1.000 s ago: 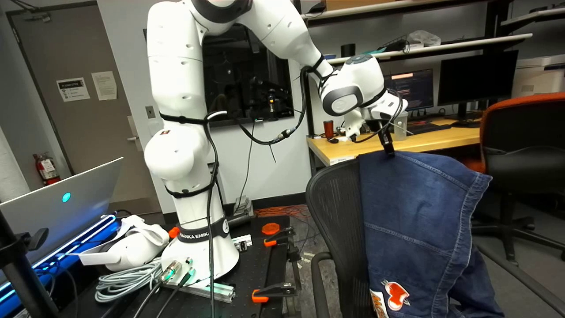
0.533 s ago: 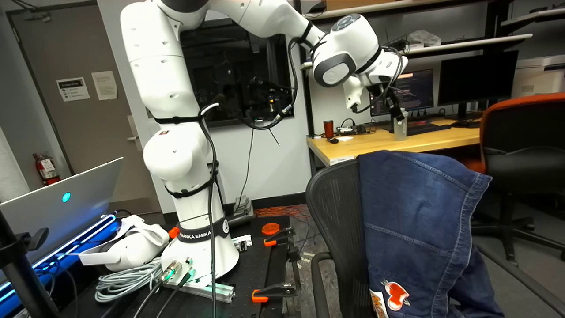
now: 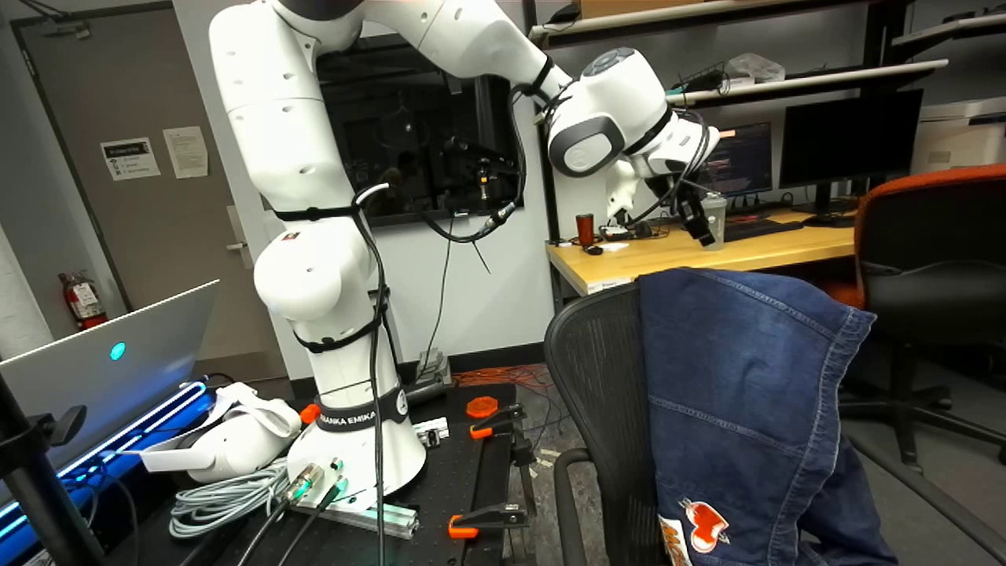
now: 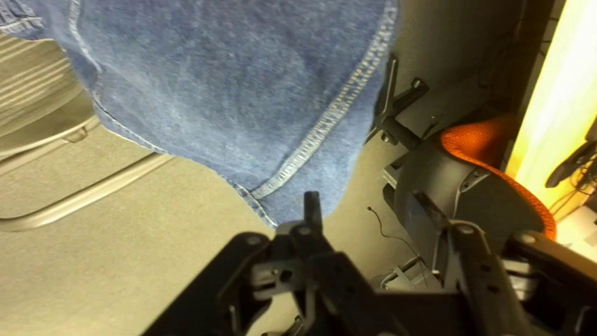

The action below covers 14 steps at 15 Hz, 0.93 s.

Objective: Place the denim jacket on the seat of the black chair

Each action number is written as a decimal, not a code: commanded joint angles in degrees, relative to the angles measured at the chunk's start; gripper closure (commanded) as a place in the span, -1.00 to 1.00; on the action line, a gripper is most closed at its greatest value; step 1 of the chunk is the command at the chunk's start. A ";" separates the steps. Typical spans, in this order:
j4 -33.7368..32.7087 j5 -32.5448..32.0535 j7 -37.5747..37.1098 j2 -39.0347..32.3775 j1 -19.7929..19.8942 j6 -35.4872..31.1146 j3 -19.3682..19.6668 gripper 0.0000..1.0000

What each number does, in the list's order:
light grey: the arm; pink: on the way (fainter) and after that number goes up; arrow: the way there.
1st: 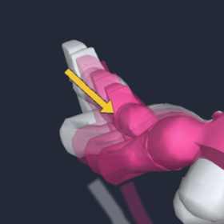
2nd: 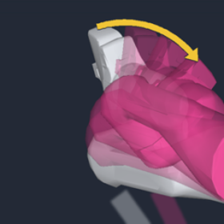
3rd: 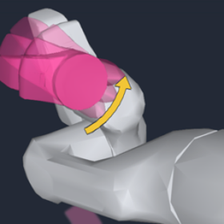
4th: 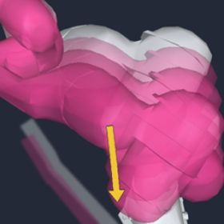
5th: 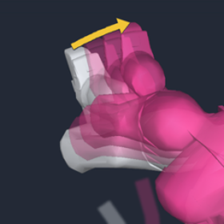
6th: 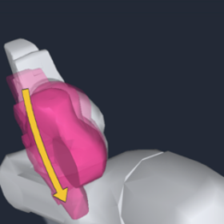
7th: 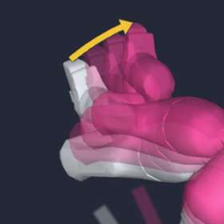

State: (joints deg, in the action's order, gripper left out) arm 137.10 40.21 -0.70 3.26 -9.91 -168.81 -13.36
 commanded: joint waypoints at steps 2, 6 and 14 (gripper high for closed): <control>5.19 -6.08 -2.84 -0.13 2.14 -3.07 0.97 0.47; 6.63 -6.75 -3.17 -3.17 1.91 -3.94 0.65 0.47; 3.81 -6.25 0.84 -4.24 2.51 21.02 0.98 -1.00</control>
State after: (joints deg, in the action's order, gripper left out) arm 142.21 35.07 -2.30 -3.24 -8.07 -158.53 -12.61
